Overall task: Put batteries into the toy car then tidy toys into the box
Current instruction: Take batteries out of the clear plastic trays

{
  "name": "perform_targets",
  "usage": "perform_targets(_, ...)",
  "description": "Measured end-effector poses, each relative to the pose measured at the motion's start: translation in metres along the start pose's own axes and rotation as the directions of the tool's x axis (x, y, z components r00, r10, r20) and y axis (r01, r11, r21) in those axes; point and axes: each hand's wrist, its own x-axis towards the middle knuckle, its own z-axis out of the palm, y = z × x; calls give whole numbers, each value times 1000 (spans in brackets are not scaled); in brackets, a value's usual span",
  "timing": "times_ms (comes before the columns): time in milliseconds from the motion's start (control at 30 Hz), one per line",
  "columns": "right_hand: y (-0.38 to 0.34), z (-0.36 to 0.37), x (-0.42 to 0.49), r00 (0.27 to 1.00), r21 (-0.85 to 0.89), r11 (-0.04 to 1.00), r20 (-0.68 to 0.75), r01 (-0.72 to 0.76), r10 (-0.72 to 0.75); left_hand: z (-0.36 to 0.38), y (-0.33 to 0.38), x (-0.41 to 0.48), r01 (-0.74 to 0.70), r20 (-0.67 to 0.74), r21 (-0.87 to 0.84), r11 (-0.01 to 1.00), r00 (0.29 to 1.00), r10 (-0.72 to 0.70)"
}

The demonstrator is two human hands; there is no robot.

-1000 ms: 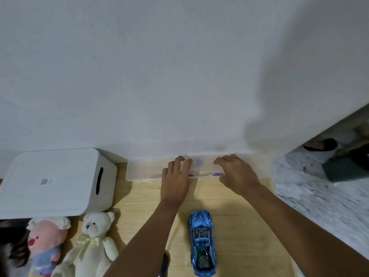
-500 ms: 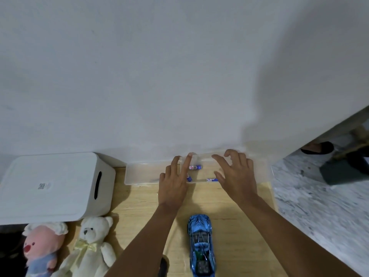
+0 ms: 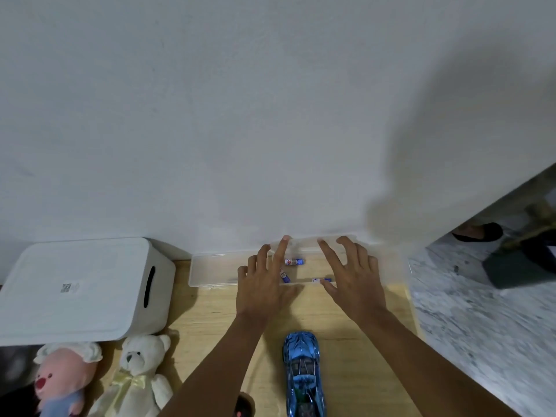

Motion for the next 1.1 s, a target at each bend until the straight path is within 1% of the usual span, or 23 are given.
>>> perform_targets(67,-2,0,0,1000,2,1000,-7,-5,5,0,-3,-2,-21,-45,-1,1000,999,21)
perform_targets(200,-4,2,-2,1000,5,1000,-19,-15,15,2,-6,-1,-12,-14,21,1000,1000,12)
perform_targets(267,-3,4,-7,996,18,999,-83,40,-38,2,-5,-1,-6,-8,53,999,1000,7)
perform_targets(333,-2,8,-12,979,59,987,-152,147,-137,3,-5,-1,-8,-10,79,997,1000,8)
perform_targets(367,-1,9,-12,975,94,976,-130,194,-182,3,-5,-2,-7,-10,86,996,1000,8)
perform_targets(400,0,10,-10,975,125,967,-56,222,-217,3,-5,-2,-6,-13,91,996,1000,7)
perform_targets(433,1,8,-4,971,149,963,54,223,-233,3,-4,-2,-5,-15,97,995,1000,6)
perform_targets(467,1,7,2,957,187,963,178,195,-228,3,-4,-2,-3,-16,103,995,1000,5)
perform_targets(500,2,6,9,934,244,961,297,127,-199,3,-3,-2,-1,-15,109,994,1000,3)
perform_targets(533,2,4,17,912,312,949,375,45,-167,3,-3,-2,0,-12,114,994,1000,2)
perform_targets(567,2,2,24,897,380,924,423,-42,-133,3,-3,-3,1,-8,115,993,1000,0)
perform_targets(600,2,0,31,889,443,888,447,-122,-100,3,-3,-3,2,-4,112,994,1000,-2)
perform_targets(667,2,3,43,878,495,844,475,-208,-62,3,-3,-3,8,7,88,996,1000,-8)
perform_targets(733,3,8,50,833,439,871,549,-220,-66,2,-3,-3,6,18,83,997,1000,-7)
perform_targets(767,3,11,53,811,400,892,581,-212,-68,2,-3,-3,6,23,84,996,1000,-8)
perform_targets(833,1,16,56,795,357,913,603,-197,-64,1,-2,-2,10,28,78,997,1000,-12)
perform_targets(1000,0,22,63,807,304,945,583,-116,-89,0,-2,-3,6,12,69,998,1000,-7)
perform_targets(1100,-3,24,60,815,220,975,570,-29,-104,-1,-1,-4,3,7,73,997,1000,-4)
